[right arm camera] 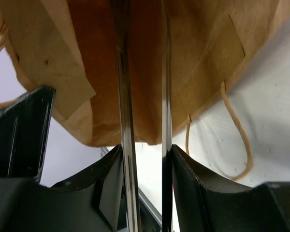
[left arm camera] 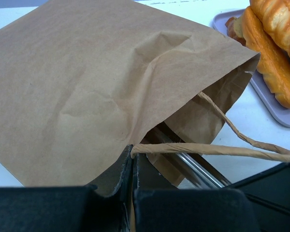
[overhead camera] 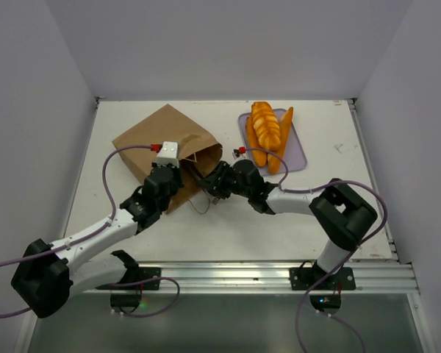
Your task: Take the fake bread out of the paper bag
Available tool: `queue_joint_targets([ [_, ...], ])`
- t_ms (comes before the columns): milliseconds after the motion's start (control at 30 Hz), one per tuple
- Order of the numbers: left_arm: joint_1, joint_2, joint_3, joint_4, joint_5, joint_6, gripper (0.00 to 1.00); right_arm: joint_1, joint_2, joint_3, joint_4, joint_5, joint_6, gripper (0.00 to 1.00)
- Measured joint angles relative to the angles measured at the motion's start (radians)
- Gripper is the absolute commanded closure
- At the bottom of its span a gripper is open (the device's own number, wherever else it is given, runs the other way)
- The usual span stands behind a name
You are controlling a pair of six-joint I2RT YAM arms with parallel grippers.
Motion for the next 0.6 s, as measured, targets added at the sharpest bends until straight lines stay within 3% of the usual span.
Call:
queue_joint_targets([
  [600, -0.022, -0.045, 0.0, -0.043, -0.015, 0.0, 1.0, -0.032, 0.076, 0.004, 0.124, 0.026, 0.122, 0.53],
])
